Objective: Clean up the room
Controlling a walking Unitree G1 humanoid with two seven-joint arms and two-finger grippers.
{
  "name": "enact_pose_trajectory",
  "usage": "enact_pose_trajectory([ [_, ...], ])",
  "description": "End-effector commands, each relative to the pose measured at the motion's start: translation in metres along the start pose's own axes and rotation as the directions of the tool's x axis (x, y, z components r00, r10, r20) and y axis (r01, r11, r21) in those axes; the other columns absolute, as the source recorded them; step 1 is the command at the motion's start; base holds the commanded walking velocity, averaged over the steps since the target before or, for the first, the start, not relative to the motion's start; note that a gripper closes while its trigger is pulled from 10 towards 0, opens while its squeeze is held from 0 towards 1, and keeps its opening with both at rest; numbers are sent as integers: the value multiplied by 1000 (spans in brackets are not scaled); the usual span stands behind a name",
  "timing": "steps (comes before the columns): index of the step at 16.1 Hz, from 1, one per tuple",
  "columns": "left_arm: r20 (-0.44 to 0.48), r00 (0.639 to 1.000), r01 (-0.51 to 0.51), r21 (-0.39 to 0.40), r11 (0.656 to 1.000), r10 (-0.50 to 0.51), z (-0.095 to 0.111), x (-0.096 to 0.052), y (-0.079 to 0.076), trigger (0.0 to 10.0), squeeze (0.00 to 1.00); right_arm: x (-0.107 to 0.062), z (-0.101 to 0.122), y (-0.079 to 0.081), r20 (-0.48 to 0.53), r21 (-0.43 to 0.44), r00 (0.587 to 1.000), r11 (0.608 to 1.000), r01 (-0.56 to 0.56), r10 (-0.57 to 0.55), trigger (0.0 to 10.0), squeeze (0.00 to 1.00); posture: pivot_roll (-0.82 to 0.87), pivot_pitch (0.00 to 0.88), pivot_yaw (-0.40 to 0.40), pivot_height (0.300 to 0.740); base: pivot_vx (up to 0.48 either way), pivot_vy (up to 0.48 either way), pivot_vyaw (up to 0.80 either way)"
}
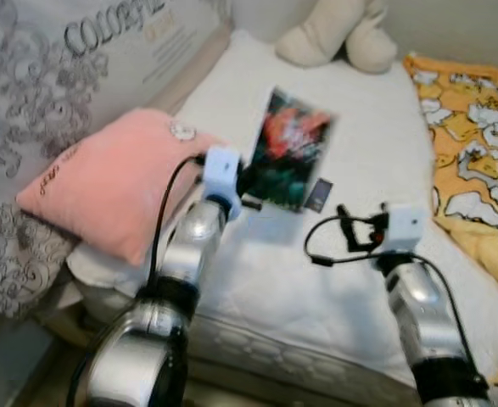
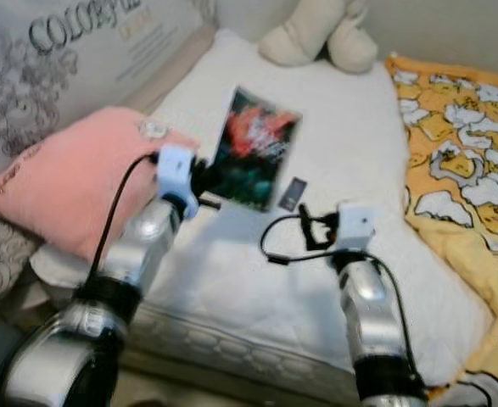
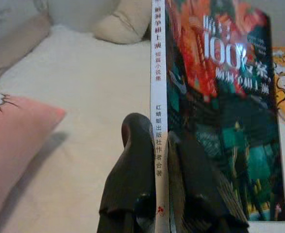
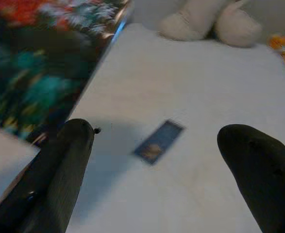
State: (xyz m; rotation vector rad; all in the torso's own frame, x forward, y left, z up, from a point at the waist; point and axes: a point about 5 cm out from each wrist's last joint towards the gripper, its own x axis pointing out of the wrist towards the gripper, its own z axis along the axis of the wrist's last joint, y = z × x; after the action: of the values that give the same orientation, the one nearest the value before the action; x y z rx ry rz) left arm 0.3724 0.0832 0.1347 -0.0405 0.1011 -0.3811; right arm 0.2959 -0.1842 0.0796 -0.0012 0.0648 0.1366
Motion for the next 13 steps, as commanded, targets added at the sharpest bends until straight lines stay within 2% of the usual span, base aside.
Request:
enact_pose_trajectory([
  [1,-35,999,-3,-119,993,-2,0,4,10,10000,0,-9,0,-10,-19,-16,1000,1000,19,-19,10000,0,-80,0,-59,740,0,0,0],
  [2,-66,998,6,-217,976,-21,-4,6,12,10000,0,-15,-2,-12,-33,-25,999,1000,16,-16,10000,0,-98,10,-66,740,0,0,0],
  [4,-223,965,49,-354,934,-135,-38,-2,6,10000,0,-29,-5,-16,-64,-46,998,999,3,-6,10000,0,-136,50,-84,740,0,0,0],
  [5,-334,924,55,-368,928,-187,-64,-13,2,10000,0,-36,-6,-17,-77,-55,997,998,-1,-3,10000,0,-166,68,-89,740,0,0,0],
  [6,-431,883,39,-326,944,-186,-85,-24,4,10000,0,-39,-6,-17,-80,-59,997,998,-2,-3,10000,0,-178,70,-86,740,0,0,0],
  [7,-478,864,18,-289,957,-160,-95,-31,11,10000,0,-42,-5,-16,-79,-57,997,998,2,-6,10000,0,-192,67,-76,740,0,0,0],
  [8,-489,859,14,-274,962,-152,-96,-34,14,10000,0,-43,-4,-16,-79,-57,997,998,4,-8,10000,0,-192,67,-76,740,0,0,0],
  [9,-449,880,14,-306,952,-157,-87,-29,19,10000,0,-46,-4,-16,-83,-52,996,999,13,-18,10000,0,-191,63,-70,740,0,0,0],
  [11,-336,923,63,-352,934,-189,-57,-15,21,10000,0,-49,-6,-12,-98,-46,995,999,10,-14,10000,0,-185,60,-65,740,0,0,0],
  [12,-268,941,108,-335,936,-205,-37,-6,21,10000,0,-48,-6,-9,-101,-43,995,999,6,-10,10000,0,-181,56,-61,740,0,0,0],
  [13,-231,950,130,-324,937,-212,-26,-2,21,10000,0,-48,-6,-8,-102,-41,995,999,5,-9,10000,0,-180,55,-60,740,0,0,0],
])
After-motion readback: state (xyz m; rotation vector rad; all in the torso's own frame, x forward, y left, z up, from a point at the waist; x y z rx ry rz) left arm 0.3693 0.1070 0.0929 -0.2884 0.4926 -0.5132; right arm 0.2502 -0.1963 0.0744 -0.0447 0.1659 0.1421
